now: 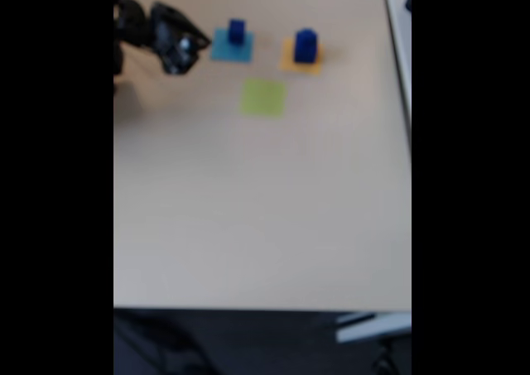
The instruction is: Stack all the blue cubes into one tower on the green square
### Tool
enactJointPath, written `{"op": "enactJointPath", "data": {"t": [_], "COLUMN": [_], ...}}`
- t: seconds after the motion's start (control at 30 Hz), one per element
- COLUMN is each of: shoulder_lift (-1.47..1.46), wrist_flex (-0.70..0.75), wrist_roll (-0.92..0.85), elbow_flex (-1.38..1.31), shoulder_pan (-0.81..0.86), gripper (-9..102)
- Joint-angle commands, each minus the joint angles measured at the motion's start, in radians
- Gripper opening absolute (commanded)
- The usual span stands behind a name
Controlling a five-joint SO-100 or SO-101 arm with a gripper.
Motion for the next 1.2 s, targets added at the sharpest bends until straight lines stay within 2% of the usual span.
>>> {"op": "enactJointPath", "data": {"t": [0.0, 0.53, 0.73, 1.17], "shoulder_lift": [0.026, 0.026, 0.026, 0.026], "wrist_flex": [0.037, 0.074, 0.098, 0.126], "wrist_roll": [-0.011, 0.017, 0.132, 0.255], "elbow_flex": [0.006, 0.006, 0.006, 0.006], "shoulder_pan": [-0.012, -0.005, 0.026, 0.118], "gripper": [0, 0, 0, 0]}}
